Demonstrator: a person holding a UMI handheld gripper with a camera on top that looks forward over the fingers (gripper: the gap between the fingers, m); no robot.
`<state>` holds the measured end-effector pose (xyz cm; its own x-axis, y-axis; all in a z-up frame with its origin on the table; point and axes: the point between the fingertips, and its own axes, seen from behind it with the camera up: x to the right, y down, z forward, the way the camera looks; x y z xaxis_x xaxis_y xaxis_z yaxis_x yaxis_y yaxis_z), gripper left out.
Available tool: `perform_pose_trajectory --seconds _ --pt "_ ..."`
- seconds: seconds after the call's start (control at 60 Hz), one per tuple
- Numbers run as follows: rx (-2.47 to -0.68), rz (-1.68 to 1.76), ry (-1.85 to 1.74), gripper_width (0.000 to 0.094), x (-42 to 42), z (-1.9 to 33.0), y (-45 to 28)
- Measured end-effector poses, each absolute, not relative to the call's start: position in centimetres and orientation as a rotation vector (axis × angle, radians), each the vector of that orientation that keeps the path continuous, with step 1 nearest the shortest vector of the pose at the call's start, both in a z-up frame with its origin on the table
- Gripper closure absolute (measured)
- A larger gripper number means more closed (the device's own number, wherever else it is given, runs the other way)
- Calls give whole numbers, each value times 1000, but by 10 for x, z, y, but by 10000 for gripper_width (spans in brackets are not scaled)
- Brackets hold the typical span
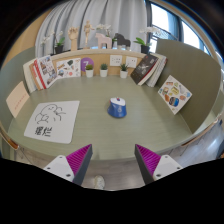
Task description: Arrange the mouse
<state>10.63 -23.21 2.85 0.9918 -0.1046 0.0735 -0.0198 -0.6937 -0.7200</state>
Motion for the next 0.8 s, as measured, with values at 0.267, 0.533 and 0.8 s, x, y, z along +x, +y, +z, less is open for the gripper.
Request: perform_pose_trajectory --seconds 0.267,0.533,0.8 --pt "-2316 -114 94 78 143 10 -93" --pt "-2325 -47 105 346 145 -10 -20" --pt "-2349 -57 96 551 145 -12 -15"
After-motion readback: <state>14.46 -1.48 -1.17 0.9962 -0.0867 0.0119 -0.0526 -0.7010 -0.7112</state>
